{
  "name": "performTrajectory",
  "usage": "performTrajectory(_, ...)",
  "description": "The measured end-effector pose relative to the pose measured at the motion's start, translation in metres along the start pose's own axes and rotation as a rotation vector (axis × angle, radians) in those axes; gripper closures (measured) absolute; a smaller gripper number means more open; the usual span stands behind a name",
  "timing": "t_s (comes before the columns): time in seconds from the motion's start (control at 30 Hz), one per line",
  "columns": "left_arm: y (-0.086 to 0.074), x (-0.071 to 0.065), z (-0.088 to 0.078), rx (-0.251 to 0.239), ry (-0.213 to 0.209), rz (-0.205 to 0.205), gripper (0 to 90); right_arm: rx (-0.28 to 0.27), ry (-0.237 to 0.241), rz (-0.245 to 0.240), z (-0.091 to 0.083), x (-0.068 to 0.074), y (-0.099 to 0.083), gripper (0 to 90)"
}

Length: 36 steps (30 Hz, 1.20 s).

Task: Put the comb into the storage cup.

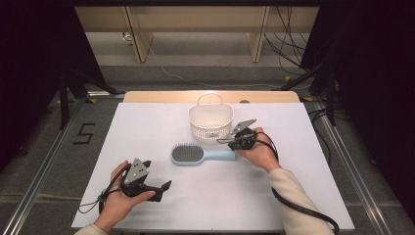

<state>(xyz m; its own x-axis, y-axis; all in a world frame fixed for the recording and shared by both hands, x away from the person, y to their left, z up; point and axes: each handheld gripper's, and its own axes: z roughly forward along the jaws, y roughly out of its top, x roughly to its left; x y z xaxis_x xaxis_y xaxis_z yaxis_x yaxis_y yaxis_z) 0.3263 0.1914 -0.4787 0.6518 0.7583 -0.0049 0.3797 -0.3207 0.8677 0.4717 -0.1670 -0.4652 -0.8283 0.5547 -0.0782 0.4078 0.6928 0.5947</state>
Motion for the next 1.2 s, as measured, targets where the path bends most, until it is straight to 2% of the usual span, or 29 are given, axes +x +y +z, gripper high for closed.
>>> performTrajectory(0.13,0.0,0.0,0.0,-0.002,0.001,-0.001,0.0,0.034,0.028,-0.025,-0.003,0.007,0.0,90.0)
performTrajectory(0.23,0.0,0.0,-0.001,-0.002,0.001,-0.001,0.0,0.068,0.051,-0.066,-0.005,0.017,-0.002,90.0)
performTrajectory(0.3,0.0,0.0,-0.001,-0.003,0.001,-0.002,0.0,0.075,0.056,-0.062,-0.006,0.02,-0.002,90.0)
performTrajectory(0.53,0.0,0.0,-0.001,-0.002,0.002,-0.001,0.0,0.111,0.081,-0.112,-0.01,0.038,-0.004,90.0)
performTrajectory(0.87,0.001,0.0,-0.002,-0.007,0.002,-0.004,0.0,0.148,0.097,-0.135,-0.015,0.059,-0.004,90.0)
performTrajectory(1.2,0.001,-0.001,0.0,-0.008,-0.007,-0.006,0.0,0.159,0.105,-0.138,-0.019,0.074,-0.006,90.0)
